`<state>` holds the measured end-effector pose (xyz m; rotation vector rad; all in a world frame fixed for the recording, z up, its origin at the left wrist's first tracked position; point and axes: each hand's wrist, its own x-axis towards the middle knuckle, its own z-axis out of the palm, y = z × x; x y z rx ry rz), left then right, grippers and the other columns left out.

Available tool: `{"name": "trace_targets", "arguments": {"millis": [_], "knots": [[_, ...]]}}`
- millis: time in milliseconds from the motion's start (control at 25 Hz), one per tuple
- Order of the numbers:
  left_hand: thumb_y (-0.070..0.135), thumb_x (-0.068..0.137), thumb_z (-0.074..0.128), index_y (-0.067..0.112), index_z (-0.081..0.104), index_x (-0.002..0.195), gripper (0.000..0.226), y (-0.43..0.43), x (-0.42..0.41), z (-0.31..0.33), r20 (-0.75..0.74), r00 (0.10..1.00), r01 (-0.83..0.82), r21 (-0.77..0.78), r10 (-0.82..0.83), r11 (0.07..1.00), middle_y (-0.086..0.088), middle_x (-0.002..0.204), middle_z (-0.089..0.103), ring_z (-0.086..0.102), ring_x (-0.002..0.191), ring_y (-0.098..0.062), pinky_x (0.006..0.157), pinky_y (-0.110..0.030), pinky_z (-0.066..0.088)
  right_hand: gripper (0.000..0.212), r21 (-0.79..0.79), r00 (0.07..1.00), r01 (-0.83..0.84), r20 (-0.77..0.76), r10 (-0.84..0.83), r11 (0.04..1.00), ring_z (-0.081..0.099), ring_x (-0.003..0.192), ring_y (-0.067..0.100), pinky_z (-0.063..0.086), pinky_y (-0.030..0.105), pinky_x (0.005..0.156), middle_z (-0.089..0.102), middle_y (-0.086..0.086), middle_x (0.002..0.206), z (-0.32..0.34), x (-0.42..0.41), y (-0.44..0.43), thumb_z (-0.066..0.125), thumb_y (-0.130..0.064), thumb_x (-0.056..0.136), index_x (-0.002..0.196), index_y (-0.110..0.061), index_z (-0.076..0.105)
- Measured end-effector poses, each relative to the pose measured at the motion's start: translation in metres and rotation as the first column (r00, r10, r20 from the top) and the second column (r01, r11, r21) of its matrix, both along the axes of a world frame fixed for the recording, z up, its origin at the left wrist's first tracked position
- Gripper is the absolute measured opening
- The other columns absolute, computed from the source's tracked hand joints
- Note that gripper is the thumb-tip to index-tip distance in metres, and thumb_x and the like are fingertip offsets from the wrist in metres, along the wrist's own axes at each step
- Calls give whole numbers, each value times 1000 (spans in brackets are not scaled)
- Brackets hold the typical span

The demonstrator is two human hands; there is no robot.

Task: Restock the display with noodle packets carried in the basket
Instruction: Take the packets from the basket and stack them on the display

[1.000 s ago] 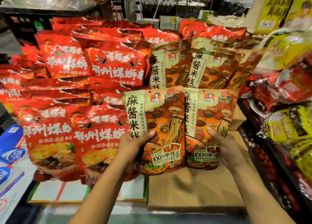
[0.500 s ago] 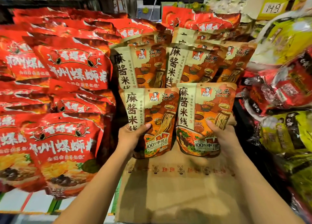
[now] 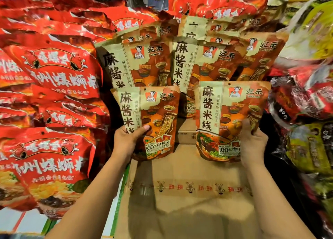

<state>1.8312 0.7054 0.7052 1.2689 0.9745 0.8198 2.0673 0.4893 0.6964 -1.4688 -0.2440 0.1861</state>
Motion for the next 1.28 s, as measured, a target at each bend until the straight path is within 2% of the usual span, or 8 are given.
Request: {"name": "trace_targets", "arguments": {"millis": [120,240,520,680,920,1080,1200,1280], "knots": [[10,75,82,20,74,96,25,1,-2,-7,-38,999,-3,5,3,1000,2,96,77,74,93,-20,83,-36,57,65,-152,993,120,41,-114,981,61,78,-8,51,23,75,68,1,96,-16,2,-9,58,-83,69,93,-23,67],[11,74,83,17,72,96,26,-1,-1,-6,-88,995,-32,71,38,997,4,91,77,73,88,-10,80,-27,60,62,-116,991,111,-57,-118,987,66,94,9,53,34,86,70,1,108,-18,-9,-21,70,-59,71,114,-16,65],[59,61,85,7,47,132,96,-13,3,-15,-454,852,-226,128,260,966,-11,126,62,58,119,-32,98,-48,49,92,-159,890,-339,-373,261,927,71,92,27,54,42,85,76,7,97,-18,0,-47,98,-39,17,101,-12,71],[60,66,81,-1,36,135,102,-19,3,-12,-538,813,-243,38,224,969,-21,135,51,48,126,-40,100,-49,45,107,-74,887,-316,-377,267,946,74,80,28,59,38,61,77,10,89,-16,3,-38,97,-43,3,99,-6,69],[63,72,75,3,25,146,108,-34,-5,-27,-609,782,-148,25,132,989,-24,143,43,43,130,-44,104,-53,40,54,-247,919,-355,-268,288,902,68,97,23,50,41,95,73,0,97,-7,14,-39,90,-16,60,108,-11,67],[66,75,70,7,17,152,111,-51,-18,-37,-686,727,-2,31,22,1000,-25,146,41,40,132,-47,107,-53,37,81,-301,972,-135,-227,67,944,59,106,25,52,29,77,60,5,117,-9,-6,-47,87,-15,69,138,-8,44],[67,82,61,7,14,154,105,-71,-36,-39,-805,590,254,112,-62,961,-26,146,40,39,133,-45,109,-49,34,113,-566,985,32,-122,-122,824,43,130,33,42,49,104,49,12,141,-16,-50,-63,90,-54,53,145,-20,34],[71,84,53,7,14,154,101,-85,-48,-39,-884,456,425,119,-98,897,-26,148,37,37,135,-44,112,-47,32,104,-721,997,42,-15,-76,691,31,138,36,29,52,112,42,14,147,-23,-91,-79,86,-50,63,147,-17,34]]}}
